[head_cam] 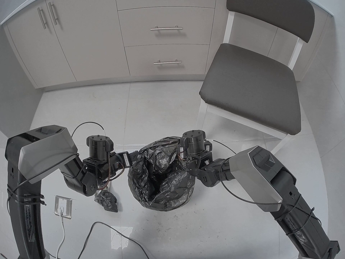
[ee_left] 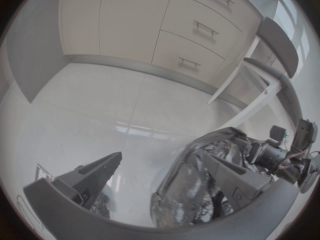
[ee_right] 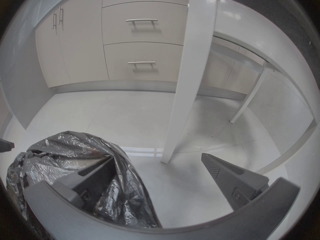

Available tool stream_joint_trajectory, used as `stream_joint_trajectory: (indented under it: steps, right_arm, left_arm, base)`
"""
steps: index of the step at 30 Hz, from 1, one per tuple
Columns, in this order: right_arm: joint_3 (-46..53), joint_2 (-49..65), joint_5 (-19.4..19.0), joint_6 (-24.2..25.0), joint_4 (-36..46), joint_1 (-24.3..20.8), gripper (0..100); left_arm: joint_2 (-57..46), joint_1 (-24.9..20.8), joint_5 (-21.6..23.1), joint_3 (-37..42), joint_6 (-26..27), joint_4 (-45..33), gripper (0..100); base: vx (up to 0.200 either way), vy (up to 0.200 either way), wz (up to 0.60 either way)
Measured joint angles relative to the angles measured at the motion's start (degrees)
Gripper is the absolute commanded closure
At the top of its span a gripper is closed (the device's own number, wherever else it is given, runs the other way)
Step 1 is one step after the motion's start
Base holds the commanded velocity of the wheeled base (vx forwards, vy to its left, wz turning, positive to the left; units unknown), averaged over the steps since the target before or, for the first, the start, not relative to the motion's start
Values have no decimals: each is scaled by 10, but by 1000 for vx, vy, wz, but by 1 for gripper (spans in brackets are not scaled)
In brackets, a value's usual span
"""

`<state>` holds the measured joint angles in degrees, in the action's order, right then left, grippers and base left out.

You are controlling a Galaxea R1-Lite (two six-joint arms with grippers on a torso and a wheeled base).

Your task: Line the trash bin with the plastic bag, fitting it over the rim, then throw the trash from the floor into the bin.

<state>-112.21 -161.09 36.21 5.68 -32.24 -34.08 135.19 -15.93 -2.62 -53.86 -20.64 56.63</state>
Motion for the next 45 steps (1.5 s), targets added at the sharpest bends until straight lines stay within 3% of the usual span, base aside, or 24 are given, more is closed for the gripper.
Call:
stream_joint_trajectory:
  steps: [7, 17, 45]
  right_arm:
    - [15, 16, -4, 0, 5, -3, 0]
    - [105, 88, -63, 2, 28, -17, 0]
    - [93, 87, -65, 6, 25, 13, 0]
  left_arm:
    - [-26, -26, 4, 28, -25, 0, 0]
    - [12, -39, 1, -3, -25, -4, 0]
    - [77, -41, -2, -26, -13, 1, 0]
  base:
    - [0, 0, 0]
    - [0, 0, 0]
    - [0, 0, 0]
